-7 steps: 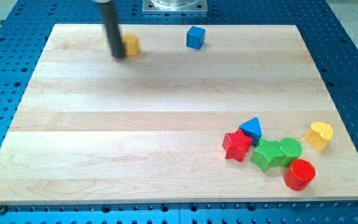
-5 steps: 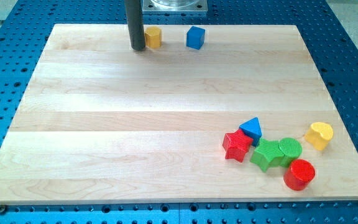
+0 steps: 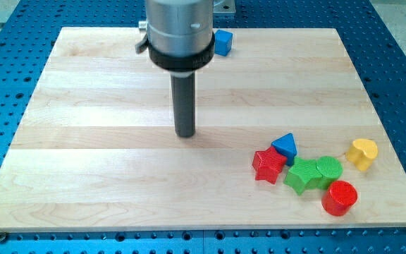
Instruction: Separate the red star from the triangle
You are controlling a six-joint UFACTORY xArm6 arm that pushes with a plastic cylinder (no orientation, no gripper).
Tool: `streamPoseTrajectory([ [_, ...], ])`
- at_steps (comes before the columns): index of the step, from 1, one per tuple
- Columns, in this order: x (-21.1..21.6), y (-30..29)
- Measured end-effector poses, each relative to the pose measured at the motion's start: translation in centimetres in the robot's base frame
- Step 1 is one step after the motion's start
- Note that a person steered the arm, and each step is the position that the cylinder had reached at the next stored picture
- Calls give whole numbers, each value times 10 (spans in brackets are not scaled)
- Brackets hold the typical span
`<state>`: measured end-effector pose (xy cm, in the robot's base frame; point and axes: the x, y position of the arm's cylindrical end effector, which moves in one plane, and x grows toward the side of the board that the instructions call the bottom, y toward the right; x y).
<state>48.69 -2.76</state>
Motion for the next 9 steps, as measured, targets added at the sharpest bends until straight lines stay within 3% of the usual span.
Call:
streamPoseTrajectory([
  [1,84,29],
  [2,124,41],
  [4,87,119],
  [5,55,119],
  [7,-52,151],
  [9,-139,144],
])
